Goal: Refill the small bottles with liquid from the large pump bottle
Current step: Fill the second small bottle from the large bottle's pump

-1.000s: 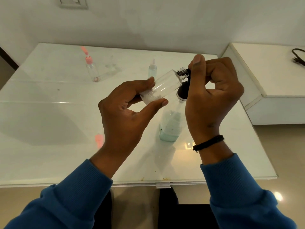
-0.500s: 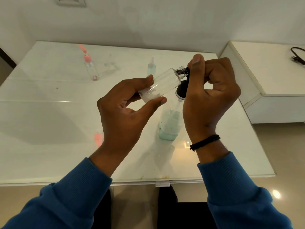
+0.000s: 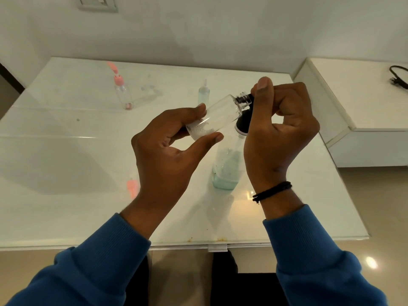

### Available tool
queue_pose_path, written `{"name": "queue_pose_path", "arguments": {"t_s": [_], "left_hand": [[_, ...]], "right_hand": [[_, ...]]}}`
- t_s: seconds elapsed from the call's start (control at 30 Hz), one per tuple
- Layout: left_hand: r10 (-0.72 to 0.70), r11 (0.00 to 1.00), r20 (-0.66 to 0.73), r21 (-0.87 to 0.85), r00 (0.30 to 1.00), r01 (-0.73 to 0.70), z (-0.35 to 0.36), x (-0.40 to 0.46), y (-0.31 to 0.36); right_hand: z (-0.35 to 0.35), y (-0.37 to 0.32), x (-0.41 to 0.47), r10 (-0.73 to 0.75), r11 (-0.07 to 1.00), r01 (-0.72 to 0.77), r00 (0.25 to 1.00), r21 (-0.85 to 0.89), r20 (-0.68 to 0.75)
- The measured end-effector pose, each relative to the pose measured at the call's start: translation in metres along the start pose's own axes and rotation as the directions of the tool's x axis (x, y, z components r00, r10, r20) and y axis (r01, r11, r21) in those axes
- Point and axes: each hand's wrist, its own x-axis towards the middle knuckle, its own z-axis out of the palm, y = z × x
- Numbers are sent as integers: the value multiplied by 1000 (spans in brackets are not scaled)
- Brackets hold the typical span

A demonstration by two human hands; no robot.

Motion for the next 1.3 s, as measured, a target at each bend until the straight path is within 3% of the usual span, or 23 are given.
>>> {"name": "queue_pose_path", "arguments": {"t_s": [1.3], "left_hand": [[-6, 1000, 7, -9, 1000, 6, 2, 0, 3]], "right_hand": [[-3, 3, 8, -10, 999, 10, 1000, -48, 4]]}}
